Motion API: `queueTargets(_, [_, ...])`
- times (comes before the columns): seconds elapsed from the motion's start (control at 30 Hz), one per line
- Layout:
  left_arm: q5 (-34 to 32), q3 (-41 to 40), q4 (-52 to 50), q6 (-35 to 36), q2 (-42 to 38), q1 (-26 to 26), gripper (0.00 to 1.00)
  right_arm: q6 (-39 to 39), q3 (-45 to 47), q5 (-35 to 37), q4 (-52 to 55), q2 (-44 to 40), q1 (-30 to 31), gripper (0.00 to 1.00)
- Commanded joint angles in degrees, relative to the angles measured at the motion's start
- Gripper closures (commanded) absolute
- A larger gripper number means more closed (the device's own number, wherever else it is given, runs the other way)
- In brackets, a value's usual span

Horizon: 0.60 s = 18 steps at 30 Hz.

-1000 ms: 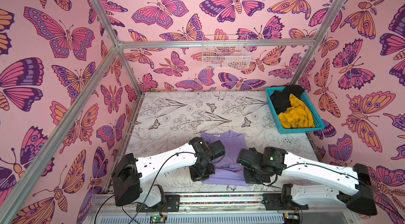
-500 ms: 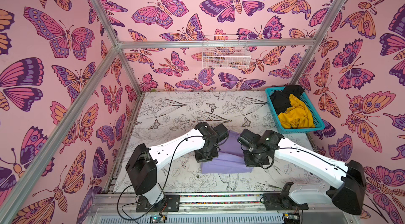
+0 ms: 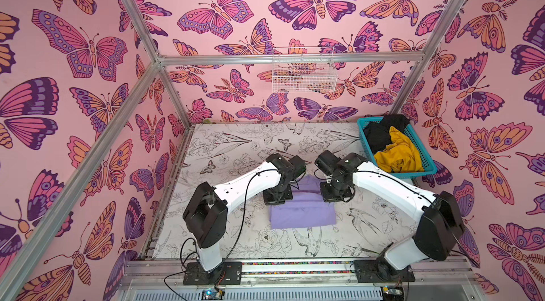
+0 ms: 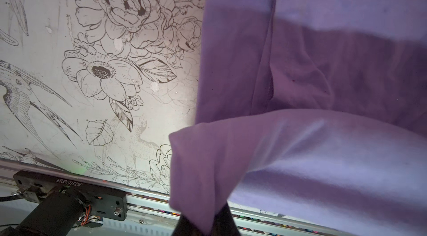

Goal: Fold and stack t-shirts
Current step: Fold the T-shirt.

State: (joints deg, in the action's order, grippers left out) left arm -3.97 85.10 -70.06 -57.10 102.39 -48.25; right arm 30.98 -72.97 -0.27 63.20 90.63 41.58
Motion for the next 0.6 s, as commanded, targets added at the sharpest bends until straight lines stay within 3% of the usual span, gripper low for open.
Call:
queueTargets(0.0, [-1.1,0.4,0.6,1.9,1.7,0.7,1.0,-3.6,-2.1,-0.1,-0.3,3.0,-1.3,0.96])
queueTargets(0.27, [1.6,-2.4,6.9,1.8,2.1,1.7,1.0,-3.3,-0.6,2.0,0.0,3.9,-1.6,0.96])
queueTargets(0.57, [-2.2,-0.7,8.7,5.0,3.2,4.7,1.0,-4.0,-1.4,2.7,-0.7,7.1,-2.5,0.96])
